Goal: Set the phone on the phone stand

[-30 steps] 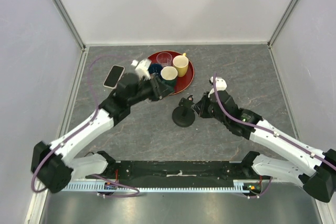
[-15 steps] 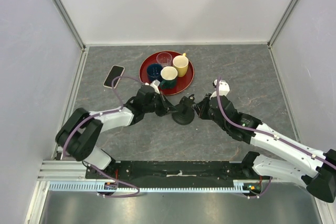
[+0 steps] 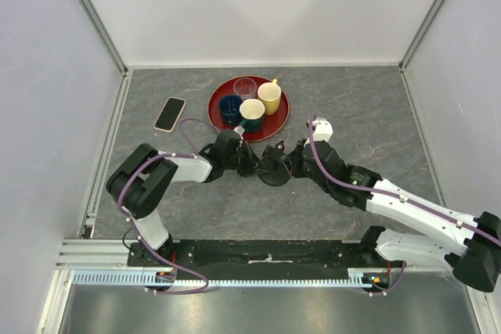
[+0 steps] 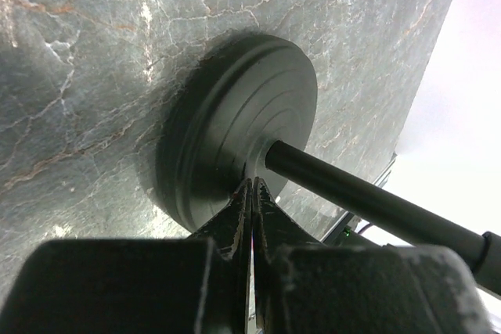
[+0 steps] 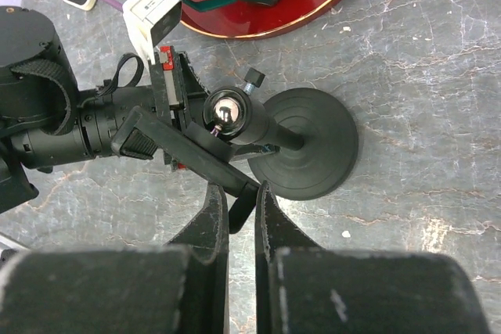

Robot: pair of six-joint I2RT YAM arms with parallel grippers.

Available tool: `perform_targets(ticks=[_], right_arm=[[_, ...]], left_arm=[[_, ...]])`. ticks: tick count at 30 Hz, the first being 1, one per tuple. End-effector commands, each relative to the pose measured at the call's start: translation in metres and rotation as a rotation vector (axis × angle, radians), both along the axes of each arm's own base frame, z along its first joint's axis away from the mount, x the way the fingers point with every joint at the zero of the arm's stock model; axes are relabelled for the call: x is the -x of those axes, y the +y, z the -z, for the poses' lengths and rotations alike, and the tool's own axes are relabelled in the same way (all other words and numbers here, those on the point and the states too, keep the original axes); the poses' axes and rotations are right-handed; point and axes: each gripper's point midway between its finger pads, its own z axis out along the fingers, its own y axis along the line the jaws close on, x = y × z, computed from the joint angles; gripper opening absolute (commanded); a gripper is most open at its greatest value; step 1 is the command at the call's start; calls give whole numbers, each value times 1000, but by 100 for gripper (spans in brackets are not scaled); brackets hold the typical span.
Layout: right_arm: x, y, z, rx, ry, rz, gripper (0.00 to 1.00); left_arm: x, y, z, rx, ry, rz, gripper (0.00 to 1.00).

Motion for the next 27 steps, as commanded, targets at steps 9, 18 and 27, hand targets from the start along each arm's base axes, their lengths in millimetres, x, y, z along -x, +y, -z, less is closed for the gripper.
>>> perform_targets(ticks=[9, 18, 27], right_arm=[[-15, -14, -31, 309, -20, 13, 0], [-15, -25, -50, 403, -51, 88, 0], [-12, -13, -48, 335, -51, 50, 0]], left_arm=[[21, 53, 73, -328, 161, -98, 2], [20, 60, 79, -373, 165, -109, 2], [15, 53, 64, -343, 127, -86, 2]])
